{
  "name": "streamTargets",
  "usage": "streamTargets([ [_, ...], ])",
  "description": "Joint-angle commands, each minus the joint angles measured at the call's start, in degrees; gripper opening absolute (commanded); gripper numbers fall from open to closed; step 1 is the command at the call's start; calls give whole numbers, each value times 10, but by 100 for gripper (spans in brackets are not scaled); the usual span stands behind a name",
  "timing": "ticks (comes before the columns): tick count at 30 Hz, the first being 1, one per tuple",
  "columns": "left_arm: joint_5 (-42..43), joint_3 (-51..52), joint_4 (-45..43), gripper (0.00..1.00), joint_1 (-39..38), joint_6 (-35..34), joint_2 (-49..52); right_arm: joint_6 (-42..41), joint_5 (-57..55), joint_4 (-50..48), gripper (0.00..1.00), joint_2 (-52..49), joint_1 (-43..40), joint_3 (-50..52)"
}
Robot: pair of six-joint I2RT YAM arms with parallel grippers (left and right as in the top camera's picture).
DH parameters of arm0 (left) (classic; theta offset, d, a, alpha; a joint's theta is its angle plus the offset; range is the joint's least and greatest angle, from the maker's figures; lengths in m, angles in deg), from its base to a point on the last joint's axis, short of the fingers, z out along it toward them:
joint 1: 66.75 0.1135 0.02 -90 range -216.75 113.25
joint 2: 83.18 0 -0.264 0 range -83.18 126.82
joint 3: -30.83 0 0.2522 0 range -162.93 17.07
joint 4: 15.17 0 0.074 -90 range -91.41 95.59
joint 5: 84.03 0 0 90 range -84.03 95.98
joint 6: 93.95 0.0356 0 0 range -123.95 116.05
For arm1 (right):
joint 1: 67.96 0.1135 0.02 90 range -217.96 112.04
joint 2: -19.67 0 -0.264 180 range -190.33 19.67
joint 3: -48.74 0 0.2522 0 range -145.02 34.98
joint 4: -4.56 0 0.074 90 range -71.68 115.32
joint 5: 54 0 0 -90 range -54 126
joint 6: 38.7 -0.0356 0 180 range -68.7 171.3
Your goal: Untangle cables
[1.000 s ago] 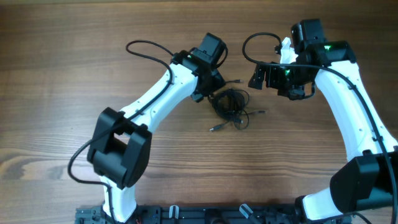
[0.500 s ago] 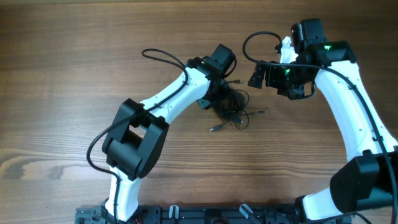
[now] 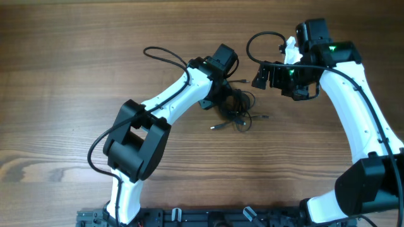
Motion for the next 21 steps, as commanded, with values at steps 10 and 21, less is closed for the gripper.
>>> streamTargets([
  [10,68,-35,-8,4,2,78,-268,58,103,7,100,-3,1,6],
  [21,166,-35,-20,4,1,78,-305,23,145,-31,100,-3,71,6],
])
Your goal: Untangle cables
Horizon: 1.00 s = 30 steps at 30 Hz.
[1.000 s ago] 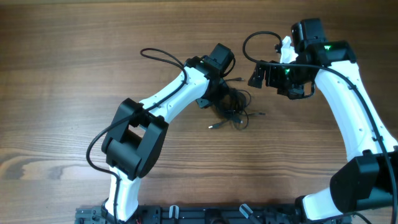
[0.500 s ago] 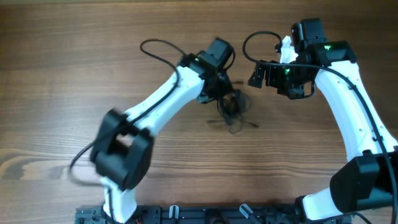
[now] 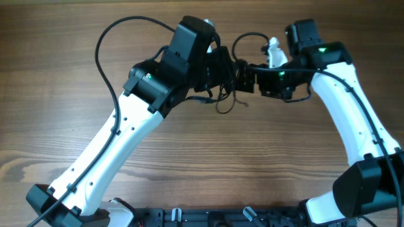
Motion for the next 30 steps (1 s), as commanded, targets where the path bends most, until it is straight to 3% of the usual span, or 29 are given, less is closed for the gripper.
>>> streamTargets([
  [1,63,-1,-4,4,0,13,0,-17,10,-19,100,-3,33,6],
  [3,71,-1,-3,4,0,13,-3,-35,-42,-19,97,-3,45,6],
  [5,71,-1,3,4,1,13,-4,-52,-89,-15,74,-3,53,6],
  [7,71,-1,7,4,1,11,-7,-60,-113,-11,63,-3,56,6],
  [11,86,-1,9,4,1,8,-12,-57,-113,-17,58,-3,56,6],
  [16,86,-1,11,4,12,7,-33,-65,-155,-31,36,-3,56,6],
  [19,88,-1,18,4,29,-8,-54,-77,-184,-35,18,-3,56,6],
  [22,88,-1,20,4,43,-8,-72,-90,-177,-40,17,-3,56,6],
  [24,88,-1,25,4,50,-15,-80,-76,-138,-51,42,-3,56,6],
  [25,88,-1,30,4,52,-23,-82,-64,-117,-58,49,-3,56,6],
  [27,85,-1,44,4,59,-39,-83,-46,-81,-69,56,-3,56,6],
  [30,47,-1,73,4,75,-41,-82,-41,-46,-76,56,-3,50,6],
])
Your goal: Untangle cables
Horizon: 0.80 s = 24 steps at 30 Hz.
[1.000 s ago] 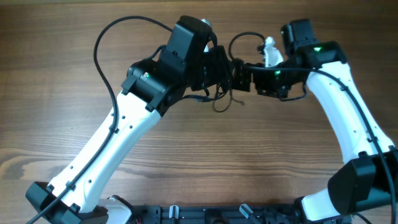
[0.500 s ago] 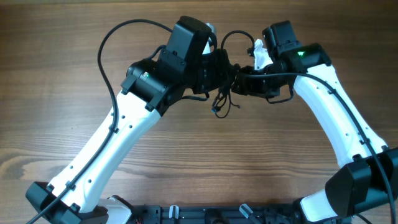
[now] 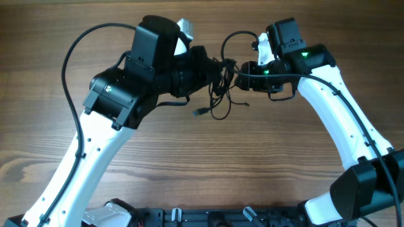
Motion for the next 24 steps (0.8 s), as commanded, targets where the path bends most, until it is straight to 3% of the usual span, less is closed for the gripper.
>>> streamTargets([
  [1,-39,-1,29,4,21,-18,-5,18,69,-7,56,-3,-5,6],
  [13,-42,-1,43,4,40,-46,-5,81,327,-54,59,-3,-51,6],
  [24,-22,-1,35,4,40,-76,-5,77,330,-54,63,-3,-50,6],
])
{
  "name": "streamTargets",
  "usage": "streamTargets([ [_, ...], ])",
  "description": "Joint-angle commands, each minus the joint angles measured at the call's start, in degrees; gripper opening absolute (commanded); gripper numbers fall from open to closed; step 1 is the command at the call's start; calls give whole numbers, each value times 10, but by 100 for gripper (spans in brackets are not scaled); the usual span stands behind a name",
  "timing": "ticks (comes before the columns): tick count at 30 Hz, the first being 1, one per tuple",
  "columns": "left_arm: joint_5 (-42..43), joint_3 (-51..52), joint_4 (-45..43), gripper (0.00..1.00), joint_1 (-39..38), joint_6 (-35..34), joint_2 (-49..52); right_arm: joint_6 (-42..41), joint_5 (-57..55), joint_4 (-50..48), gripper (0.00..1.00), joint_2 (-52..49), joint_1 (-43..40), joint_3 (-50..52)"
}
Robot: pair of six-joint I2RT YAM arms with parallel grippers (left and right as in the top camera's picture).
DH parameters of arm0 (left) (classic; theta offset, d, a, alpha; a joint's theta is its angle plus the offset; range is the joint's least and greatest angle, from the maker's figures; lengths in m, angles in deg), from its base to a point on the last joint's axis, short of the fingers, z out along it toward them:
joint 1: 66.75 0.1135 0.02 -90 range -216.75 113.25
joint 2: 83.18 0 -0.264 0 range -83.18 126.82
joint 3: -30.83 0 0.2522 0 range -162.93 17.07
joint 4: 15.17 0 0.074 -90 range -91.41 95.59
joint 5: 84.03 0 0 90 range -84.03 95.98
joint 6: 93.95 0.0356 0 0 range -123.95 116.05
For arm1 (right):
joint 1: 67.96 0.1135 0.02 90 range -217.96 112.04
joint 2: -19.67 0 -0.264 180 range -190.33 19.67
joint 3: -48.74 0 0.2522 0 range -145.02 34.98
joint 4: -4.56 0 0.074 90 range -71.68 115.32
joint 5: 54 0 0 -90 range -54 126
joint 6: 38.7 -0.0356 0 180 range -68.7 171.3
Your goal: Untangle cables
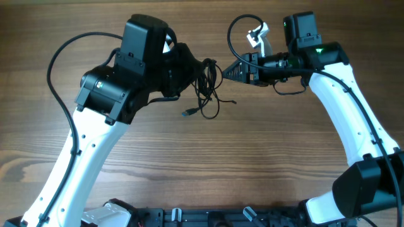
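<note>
A tangle of thin black cables hangs in the air above the wooden table, one plug end dangling at its lower left. My left gripper is raised and shut on the top of the tangle, its fingertips partly hidden by the loops. My right gripper points left at the tangle from the right. Its fingers taper together, shut on a strand that runs to the bundle.
The left arm crosses the left half of the table and the right arm curves along the right side. A black rail lies along the front edge. The right arm's own wiring loop arches above its wrist.
The left gripper and the hanging tangle sit slightly further left and lower. The right wrist has drawn back to the right and rolled, its fingers stretched out flat toward the bundle.
First the tangle lay on the table under the low left gripper, with the right gripper apart to the right. Then the left arm stood raised with the cables lifted and the right gripper close. Then both met at the bundle, and now they are drawn slightly apart.
</note>
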Motion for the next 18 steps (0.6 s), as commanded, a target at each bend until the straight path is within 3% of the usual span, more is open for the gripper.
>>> streamTargets([
  [1,28,-1,-11,4,2,-17,-5,9,-7,0,63,-3,2,6],
  [18,89,-1,-22,4,2,-29,-5,10,-128,28,63,-4,2,6],
])
